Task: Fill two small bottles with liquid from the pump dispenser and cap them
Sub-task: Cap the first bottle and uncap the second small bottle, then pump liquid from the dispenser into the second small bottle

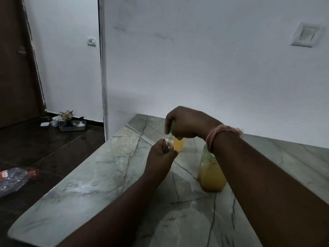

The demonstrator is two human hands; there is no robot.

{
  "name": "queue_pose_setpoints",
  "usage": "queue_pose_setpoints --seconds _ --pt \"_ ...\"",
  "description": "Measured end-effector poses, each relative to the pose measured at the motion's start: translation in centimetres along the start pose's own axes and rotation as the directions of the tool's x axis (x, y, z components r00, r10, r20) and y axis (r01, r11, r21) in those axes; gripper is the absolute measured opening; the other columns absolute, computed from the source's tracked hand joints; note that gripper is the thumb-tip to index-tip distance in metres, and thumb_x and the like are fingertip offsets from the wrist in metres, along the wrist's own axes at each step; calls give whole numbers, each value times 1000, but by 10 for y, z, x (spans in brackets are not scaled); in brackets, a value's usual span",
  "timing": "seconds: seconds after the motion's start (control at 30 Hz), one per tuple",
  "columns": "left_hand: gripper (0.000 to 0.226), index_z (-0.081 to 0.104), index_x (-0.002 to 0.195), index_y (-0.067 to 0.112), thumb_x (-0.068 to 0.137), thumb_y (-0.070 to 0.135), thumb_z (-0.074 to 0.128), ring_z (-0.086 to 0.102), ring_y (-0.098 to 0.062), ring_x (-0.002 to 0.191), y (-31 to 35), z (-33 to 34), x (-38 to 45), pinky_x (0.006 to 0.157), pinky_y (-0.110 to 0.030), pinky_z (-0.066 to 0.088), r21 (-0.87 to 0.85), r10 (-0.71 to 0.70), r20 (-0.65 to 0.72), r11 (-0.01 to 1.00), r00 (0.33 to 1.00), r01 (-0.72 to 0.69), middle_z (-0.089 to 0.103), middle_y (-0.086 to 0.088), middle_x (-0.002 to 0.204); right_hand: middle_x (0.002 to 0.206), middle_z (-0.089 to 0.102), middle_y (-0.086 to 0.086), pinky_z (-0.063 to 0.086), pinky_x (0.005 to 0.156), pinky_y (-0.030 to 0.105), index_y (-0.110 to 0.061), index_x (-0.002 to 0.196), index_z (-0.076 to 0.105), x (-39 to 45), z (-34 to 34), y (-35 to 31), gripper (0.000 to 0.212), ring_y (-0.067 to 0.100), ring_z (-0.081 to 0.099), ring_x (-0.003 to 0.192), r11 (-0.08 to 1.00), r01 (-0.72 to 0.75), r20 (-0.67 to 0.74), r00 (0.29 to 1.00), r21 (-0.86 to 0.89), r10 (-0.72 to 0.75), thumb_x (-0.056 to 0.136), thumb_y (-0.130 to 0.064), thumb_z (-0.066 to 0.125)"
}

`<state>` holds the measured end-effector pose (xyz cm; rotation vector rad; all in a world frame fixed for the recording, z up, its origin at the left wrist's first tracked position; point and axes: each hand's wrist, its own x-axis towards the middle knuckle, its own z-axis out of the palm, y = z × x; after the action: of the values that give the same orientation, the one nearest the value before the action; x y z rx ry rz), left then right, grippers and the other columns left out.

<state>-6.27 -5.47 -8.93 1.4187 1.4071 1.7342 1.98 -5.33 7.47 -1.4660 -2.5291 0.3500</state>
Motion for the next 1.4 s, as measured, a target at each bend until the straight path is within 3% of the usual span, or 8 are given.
queue_pose_setpoints --seconds 0.13,0.2,0.3,0.47,0.8,1.03,1.23,1.4 --pt "20 58 94 11 81 17 70 56 -18 72 -1 -1 4 67 -33 48 -32 -31 -104 999 994 27 62 -12 86 91 60 -3 49 68 28 -17 106 65 5 16 8 29 21 64 88 977 -25 -259 963 210 80 83 -6 50" --pt "25 55 99 13 79 12 70 53 -13 72 0 -6 6 65 -25 45 -66 -67 -197 996 978 55 60 -8 88 100 64 2 53 77 30 -10 106 66 13 42 17 30 23 64 93 953 -83 -262 951 290 163 80 -7 51" --pt "34 51 107 15 79 5 65 51 -11 74 1 -11 8 62 -21 42 -160 -142 -280 982 949 100 56 -4 90 84 65 6 44 65 22 -1 90 64 24 87 37 15 22 64 84 880 -172 -290 901 444 323 83 -9 55" --pt "38 50 112 21 80 5 61 54 -14 82 0 -8 9 70 -26 44 -244 -160 -239 965 958 100 57 -7 98 90 70 3 48 72 27 -16 86 68 32 132 60 8 21 66 88 784 -238 -289 837 573 465 80 -12 72" --pt "35 54 106 21 71 24 52 51 -19 80 4 -5 6 71 -35 43 -333 -162 -168 938 973 99 55 -7 91 87 60 -2 40 62 23 -17 89 53 15 139 60 24 18 60 81 878 -121 -440 828 464 347 79 -16 75" --pt "24 55 110 19 87 13 57 54 -20 79 3 0 2 69 -34 45 -298 -87 -88 953 992 57 58 -9 91 83 67 1 54 71 32 -17 83 56 1 28 25 10 21 64 80 959 112 -744 655 262 127 87 -23 63" --pt "39 59 115 28 78 26 71 64 -23 89 19 8 -14 75 -31 55 -264 52 134 964 990 -15 65 -3 98 77 72 10 60 75 39 -7 76 68 -6 -23 63 32 31 69 75 915 -189 -459 818 355 347 70 -34 53" --pt "42 61 116 27 78 27 80 68 -22 95 31 15 -29 80 -40 59 -243 125 256 968 958 -62 70 0 105 76 75 11 59 74 37 -3 81 73 -19 -22 93 32 27 71 72 790 -319 -257 825 524 504 74 -29 55"
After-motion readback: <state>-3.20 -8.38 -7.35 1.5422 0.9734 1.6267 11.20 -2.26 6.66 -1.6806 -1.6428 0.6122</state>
